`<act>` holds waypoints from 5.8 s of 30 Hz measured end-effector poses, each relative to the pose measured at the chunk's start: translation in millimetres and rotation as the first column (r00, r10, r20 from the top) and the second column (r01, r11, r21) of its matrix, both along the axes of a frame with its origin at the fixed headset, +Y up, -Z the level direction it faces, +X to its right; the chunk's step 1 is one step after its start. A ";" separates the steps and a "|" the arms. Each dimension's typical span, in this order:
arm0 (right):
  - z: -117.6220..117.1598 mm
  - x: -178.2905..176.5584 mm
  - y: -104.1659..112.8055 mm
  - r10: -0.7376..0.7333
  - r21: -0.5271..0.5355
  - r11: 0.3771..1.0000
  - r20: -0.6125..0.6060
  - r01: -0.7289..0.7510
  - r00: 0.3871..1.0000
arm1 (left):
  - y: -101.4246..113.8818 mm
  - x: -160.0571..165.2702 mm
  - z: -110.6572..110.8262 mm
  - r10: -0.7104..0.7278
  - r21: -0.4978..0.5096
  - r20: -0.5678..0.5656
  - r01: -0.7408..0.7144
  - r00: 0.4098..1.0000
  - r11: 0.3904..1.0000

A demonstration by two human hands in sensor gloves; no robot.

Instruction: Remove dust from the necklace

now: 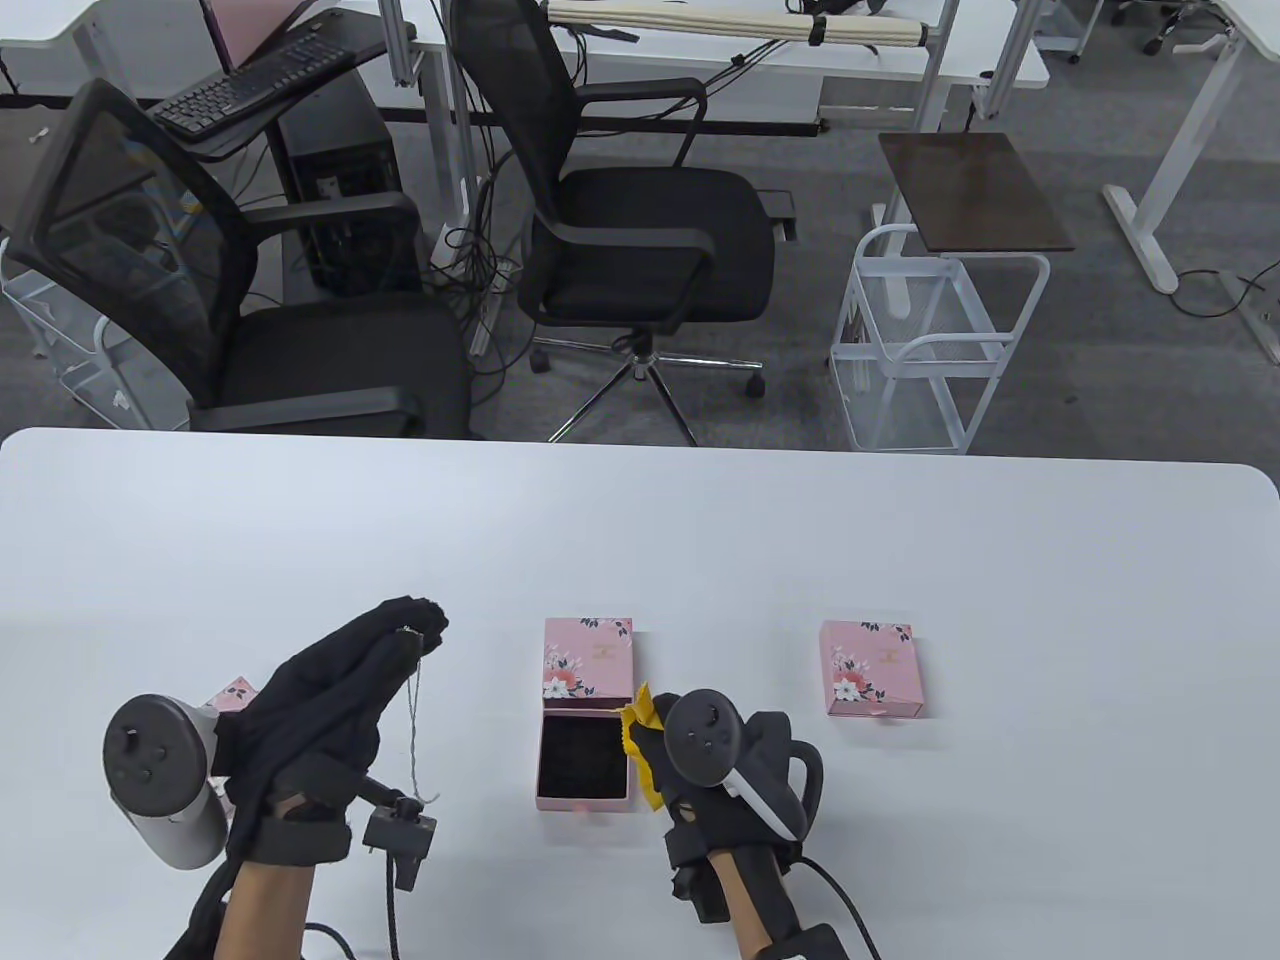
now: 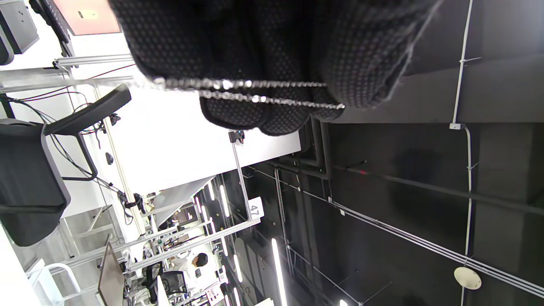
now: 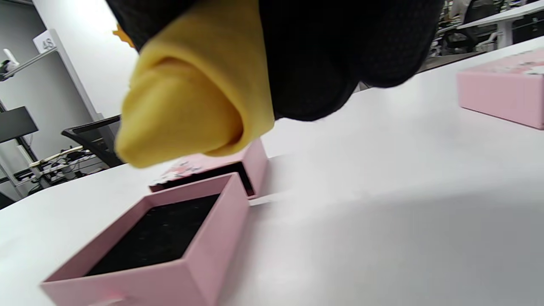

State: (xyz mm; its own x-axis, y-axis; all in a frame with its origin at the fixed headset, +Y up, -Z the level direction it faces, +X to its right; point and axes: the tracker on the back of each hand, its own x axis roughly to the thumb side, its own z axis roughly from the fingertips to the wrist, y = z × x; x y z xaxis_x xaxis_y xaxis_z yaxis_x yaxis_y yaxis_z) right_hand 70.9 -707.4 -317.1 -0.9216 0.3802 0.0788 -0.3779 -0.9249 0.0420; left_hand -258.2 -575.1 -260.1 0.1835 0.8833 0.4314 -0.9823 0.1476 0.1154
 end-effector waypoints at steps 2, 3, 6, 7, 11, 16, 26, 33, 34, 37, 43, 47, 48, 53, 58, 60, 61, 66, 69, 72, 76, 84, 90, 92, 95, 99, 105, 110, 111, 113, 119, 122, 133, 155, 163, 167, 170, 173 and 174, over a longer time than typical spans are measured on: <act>-2.5 6.5 -6.6 0.028 -0.029 0.999 0.019 -0.028 0.999 | -0.5 0.6 -0.5 0.000 -0.003 0.002 0.000 1.000 1.000; -3.3 9.1 -10.0 0.042 -0.034 0.999 0.029 -0.041 0.999 | -0.5 0.7 -0.3 -0.001 -0.004 0.003 0.001 1.000 1.000; -6.3 14.3 -19.0 0.091 -0.085 0.993 0.050 -0.087 0.995 | -0.6 0.7 -0.2 -0.003 -0.004 0.002 0.003 1.000 1.000; -7.2 15.9 -22.3 0.116 -0.119 0.987 0.055 -0.109 0.992 | -0.7 0.8 -0.3 -0.004 -0.004 0.002 0.004 1.000 1.000; -8.9 19.4 -31.0 0.196 -0.174 0.968 0.061 -0.183 0.979 | -1.3 2.1 -0.7 -0.006 -0.006 0.004 0.006 1.000 1.000; -11.1 17.5 -41.1 0.312 -0.254 0.923 0.053 -0.289 0.949 | -3.8 6.7 -3.0 -0.002 -0.020 0.030 0.003 1.000 1.000; -6.4 13.8 -26.5 0.374 -0.260 0.899 0.039 -0.352 0.927 | -7.0 14.1 -5.2 -0.028 -0.035 0.045 0.029 0.999 0.999; 16.0 -0.8 37.5 -0.007 0.046 0.999 -0.081 0.011 0.997 | -7.4 15.5 -5.7 -0.032 -0.041 0.046 0.034 0.998 0.999; 19.0 -4.9 44.8 -0.068 0.064 0.995 -0.122 0.077 0.990 | -7.9 16.4 -5.8 -0.038 -0.041 0.036 0.040 0.999 0.998; 23.3 -23.9 68.0 -0.274 0.042 0.955 -0.247 0.293 0.929 | -10.4 21.0 -8.4 -0.064 -0.039 0.025 0.065 0.998 0.997; 21.5 -71.6 77.2 -0.352 -0.013 0.926 -0.389 0.377 0.851 | -20.2 33.0 -14.8 -0.087 -0.033 0.011 0.087 0.996 0.996; 16.1 -92.5 61.8 -0.330 0.025 0.929 -0.395 0.369 0.858 | -24.1 38.3 -17.3 -0.109 -0.044 0.025 0.110 0.994 0.993; 14.9 -95.6 57.6 -0.319 0.038 0.932 -0.388 0.361 0.865 | -25.0 38.7 -17.8 -0.115 -0.048 0.025 0.116 0.993 0.992; 11.1 -81.4 56.5 -0.245 0.130 0.945 -0.330 0.301 0.911 | -27.7 31.7 -21.9 -0.139 -0.071 -0.002 0.139 0.990 0.988; 6.3 -57.0 59.7 -0.256 0.137 0.945 -0.262 0.298 0.931 | -33.3 20.1 -29.4 -0.163 -0.098 -0.061 0.157 0.985 0.983; 4.9 -51.8 60.7 -0.247 0.151 0.946 -0.237 0.287 0.939 | -35.8 15.8 -32.0 -0.176 -0.111 -0.084 0.166 0.981 0.980; 4.3 -50.2 60.7 -0.241 0.155 0.948 -0.230 0.279 0.943 | -36.7 14.3 -32.8 -0.180 -0.115 -0.093 0.170 0.979 0.979; 0.7 -39.6 59.2 -0.210 0.186 0.952 -0.176 0.242 0.962 | -41.8 5.0 -37.7 -0.226 -0.143 -0.153 0.205 0.962 0.968; -1.7 -34.4 56.8 -0.203 0.187 0.955 -0.154 0.230 0.967 | -45.9 0.9 -40.5 -0.267 -0.169 -0.184 0.237 0.946 0.957; -3.3 -32.9 54.2 -0.209 0.183 0.955 -0.145 0.234 0.967 | -50.4 0.2 -43.5 -0.318 -0.196 -0.201 0.280 0.927 0.940; -3.9 -36.0 51.7 -0.188 0.189 0.959 -0.143 0.213 0.972 | -57.7 8.5 -49.3 -0.425 -0.233 -0.183 0.381 0.886 0.895; -3.9 -41.1 46.5 -0.185 0.193 0.958 -0.144 0.211 0.972 | -81.6 43.3 -62.5 -0.651 -0.281 -0.068 0.611 0.756 0.740; -6.3 -47.6 39.4 -0.151 0.119 0.978 -0.184 0.174 0.971 | -103.1 64.1 -67.5 -0.736 -0.294 0.005 0.705 0.677 0.646; -7.8 -49.5 35.2 -0.134 0.105 0.982 -0.181 0.155 0.974 | -110.5 70.4 -68.4 -0.761 -0.294 0.020 0.731 0.649 0.616; -10.3 -50.8 27.9 -0.106 0.088 0.989 -0.175 0.123 0.979 | -120.6 78.0 -69.7 -0.789 -0.293 0.046 0.764 0.613 0.576; -12.8 -51.6 19.6 -0.097 0.081 0.990 -0.169 0.112 0.981 | -130.2 83.3 -70.8 -0.818 -0.294 0.048 0.790 0.574 0.538; -16.2 -54.0 9.7 -0.050 0.022 0.998 -0.189 0.055 0.981 | -139.2 88.3 -70.9 -0.846 -0.313 0.078 0.818 0.527 0.482; -18.6 -55.1 0.8 0.016 -0.010 1.000 -0.185 -0.018 0.983 | -146.3 96.4 -70.8 -0.880 -0.300 0.100 0.858 0.464 0.418; -19.3 -55.4 -1.8 0.025 -0.025 0.999 -0.183 -0.030 0.983 | -147.8 98.2 -70.6 -0.886 -0.292 0.107 0.866 0.450 0.405; -20.0 -56.1 -5.3 0.037 -0.041 0.998 -0.185 -0.046 0.982 | -150.2 101.1 -70.2 -0.896 -0.283 0.112 0.878 0.429 0.385; -20.2 -62.5 -15.7 0.129 -0.054 0.988 -0.197 -0.143 0.972 | -159.1 108.1 -69.5 -0.930 -0.273 0.133 0.915 0.343 0.298; -19.1 -64.8 -18.3 0.161 -0.059 0.983 -0.202 -0.176 0.966 | -163.2 110.8 -67.5 -0.938 -0.269 0.134 0.922 0.320 0.277; -20.6 -62.6 -18.4 0.193 -0.071 0.975 -0.188 -0.209 0.963 | -170.7 115.7 -67.8 -0.950 -0.263 0.131 0.934 0.285 0.244; -8.1 -64.1 -6.2 0.253 -0.185 0.933 -0.266 -0.307 0.930 | -188.3 89.6 -91.3 -0.812 -0.322 0.245 0.835 0.530 0.447; 16.4 -66.0 -18.8 0.348 -0.129 0.905 -0.326 -0.406 0.879 | -198.0 95.2 -97.0 -0.808 -0.299 0.351 0.875 0.473 0.381; 20.9 -71.8 -28.0 0.404 -0.118 0.879 -0.331 -0.462 0.853 | -203.7 96.3 -97.8 -0.814 -0.305 0.374 0.888 0.444 0.344; 21.8 -75.1 -32.7 0.451 -0.088 0.863 -0.304 -0.497 0.839 | -203.6 95.6 -98.1 -0.814 -0.311 0.367 0.884 0.449 0.348; 23.1 -77.7 -38.5 0.490 -0.037 0.854 -0.276 -0.519 0.827 | -203.6 96.6 -97.7 -0.819 -0.310 0.359 0.885 0.448 0.348; 24.3 -79.2 -40.8 0.513 0.007 0.848 -0.260 -0.530 0.818 | -203.5 97.5 -97.5 -0.823 -0.306 0.359 0.889 0.440 0.342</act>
State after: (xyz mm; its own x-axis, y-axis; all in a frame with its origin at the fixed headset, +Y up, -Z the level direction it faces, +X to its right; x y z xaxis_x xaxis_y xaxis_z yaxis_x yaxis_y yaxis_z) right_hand -8.3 -748.1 -292.8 -0.9374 -0.1401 0.3189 0.1903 -0.9728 0.1321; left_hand -160.8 -778.6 -357.7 0.9214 0.3466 0.1760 -0.2862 0.9112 -0.2962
